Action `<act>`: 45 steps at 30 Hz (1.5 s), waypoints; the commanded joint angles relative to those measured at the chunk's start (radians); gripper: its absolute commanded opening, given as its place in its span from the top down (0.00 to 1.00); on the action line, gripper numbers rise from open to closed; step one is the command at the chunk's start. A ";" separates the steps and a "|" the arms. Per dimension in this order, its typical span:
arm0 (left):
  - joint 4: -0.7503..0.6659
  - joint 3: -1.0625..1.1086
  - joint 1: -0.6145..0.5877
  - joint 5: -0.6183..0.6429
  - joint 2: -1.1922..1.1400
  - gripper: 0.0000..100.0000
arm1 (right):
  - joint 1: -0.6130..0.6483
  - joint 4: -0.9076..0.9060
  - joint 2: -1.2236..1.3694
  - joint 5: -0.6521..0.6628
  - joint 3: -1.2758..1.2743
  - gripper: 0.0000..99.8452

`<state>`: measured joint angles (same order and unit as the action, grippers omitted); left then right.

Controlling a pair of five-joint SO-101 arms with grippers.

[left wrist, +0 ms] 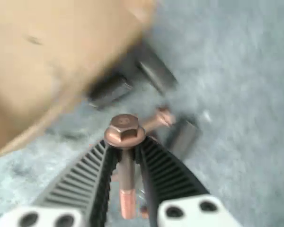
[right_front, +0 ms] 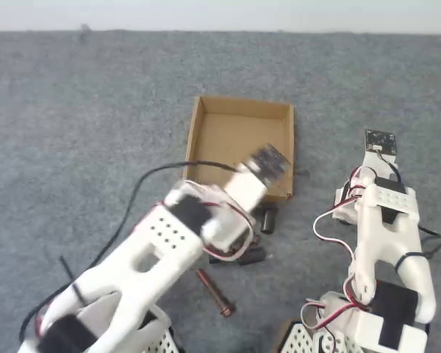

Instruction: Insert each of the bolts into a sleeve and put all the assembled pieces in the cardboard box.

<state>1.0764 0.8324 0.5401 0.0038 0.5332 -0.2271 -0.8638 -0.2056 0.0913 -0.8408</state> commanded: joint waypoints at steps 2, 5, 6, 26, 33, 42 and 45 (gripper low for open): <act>-0.144 0.025 -0.190 0.074 0.123 0.99 | -0.005 0.002 -0.010 -0.008 0.058 0.99; -0.285 0.079 -0.313 0.117 0.133 0.99 | -0.002 0.004 -0.010 -0.009 0.058 0.99; -0.342 0.101 -0.351 0.129 0.132 0.99 | 0.005 0.005 -0.010 -0.011 0.058 0.99; -0.819 0.366 -0.657 0.187 0.133 0.99 | 0.295 0.479 -0.008 -0.005 0.117 0.99; -0.821 0.380 -0.666 0.187 0.133 0.99 | 0.297 0.866 0.001 -0.006 0.115 0.99; -0.825 0.381 -0.664 0.184 0.132 0.99 | 0.394 1.392 0.237 -0.006 0.121 0.99; -0.895 0.414 -0.663 0.184 0.130 0.99 | 0.412 1.555 0.314 -0.006 0.120 0.99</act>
<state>0.2647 1.2298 -0.1212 0.1757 0.6222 0.1626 0.5263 0.0905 0.0913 -0.7825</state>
